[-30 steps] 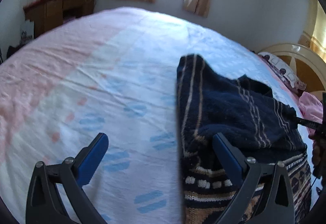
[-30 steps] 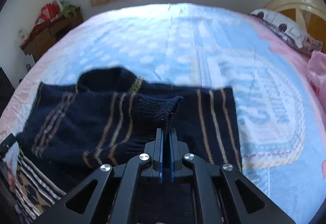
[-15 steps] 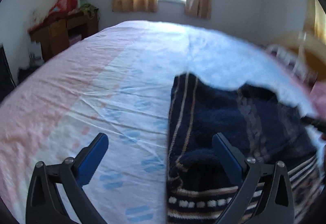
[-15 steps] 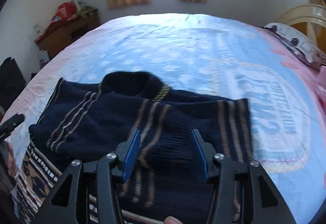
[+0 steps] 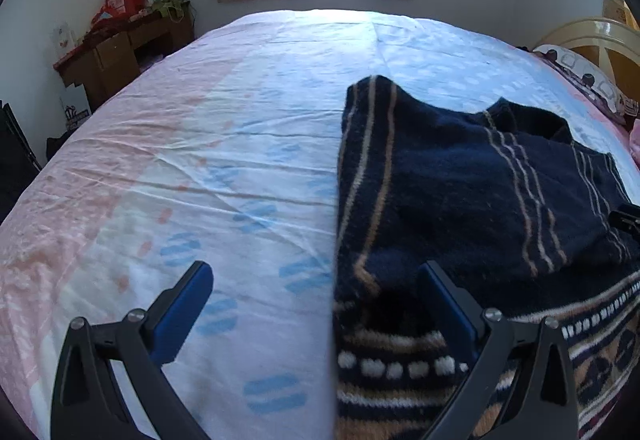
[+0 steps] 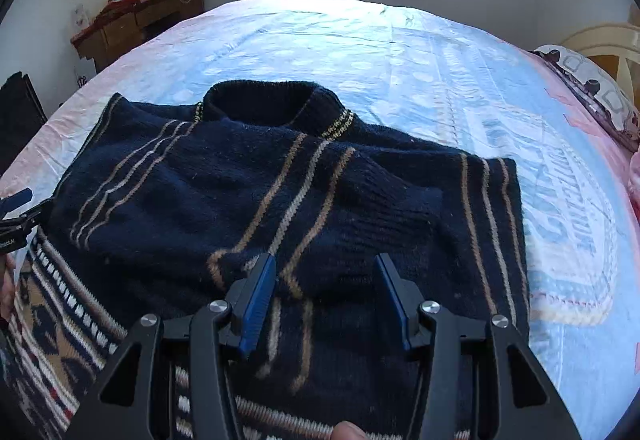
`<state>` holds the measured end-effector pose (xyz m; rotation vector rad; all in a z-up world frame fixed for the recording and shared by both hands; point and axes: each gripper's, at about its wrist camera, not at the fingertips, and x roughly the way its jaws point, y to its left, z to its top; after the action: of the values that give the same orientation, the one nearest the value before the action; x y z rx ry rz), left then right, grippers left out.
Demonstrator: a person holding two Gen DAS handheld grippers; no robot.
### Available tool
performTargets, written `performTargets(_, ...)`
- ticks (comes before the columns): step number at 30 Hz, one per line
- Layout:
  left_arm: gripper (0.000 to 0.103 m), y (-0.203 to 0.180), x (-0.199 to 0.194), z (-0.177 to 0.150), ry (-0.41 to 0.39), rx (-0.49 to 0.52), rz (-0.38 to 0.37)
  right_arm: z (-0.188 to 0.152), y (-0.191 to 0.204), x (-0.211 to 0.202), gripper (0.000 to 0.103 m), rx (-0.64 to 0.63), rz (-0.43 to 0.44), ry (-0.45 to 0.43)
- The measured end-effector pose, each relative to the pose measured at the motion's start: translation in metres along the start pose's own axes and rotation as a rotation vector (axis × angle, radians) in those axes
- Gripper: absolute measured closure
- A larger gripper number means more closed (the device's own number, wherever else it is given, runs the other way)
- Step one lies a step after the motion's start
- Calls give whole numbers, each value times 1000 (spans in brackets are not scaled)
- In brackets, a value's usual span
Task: Fold small clothes
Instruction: 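Open the right gripper and withdraw both tools from the sweater, then move both grippers back along the sweater to its patterned hem band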
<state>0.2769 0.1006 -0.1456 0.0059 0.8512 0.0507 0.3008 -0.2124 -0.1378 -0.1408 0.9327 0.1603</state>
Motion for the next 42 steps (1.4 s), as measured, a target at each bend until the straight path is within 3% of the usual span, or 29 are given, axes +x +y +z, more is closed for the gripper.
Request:
performTargets(6, 0, -7, -4, -2, 9, 29, 20, -7, -6, -5, 47, 45, 6, 1)
performTargets(18, 0, -9, -41, -16, -26, 37, -9, -46, -11, -39, 45, 59, -45, -31)
performTargets(23, 0, -14, -63, -25, -53, 47, -36, -62, -6, -64, 45, 56, -18, -74)
performTargets(42, 0, -31, -111, -58, -93, 65, -104, -111, 1, -102, 43, 94, 5, -89)
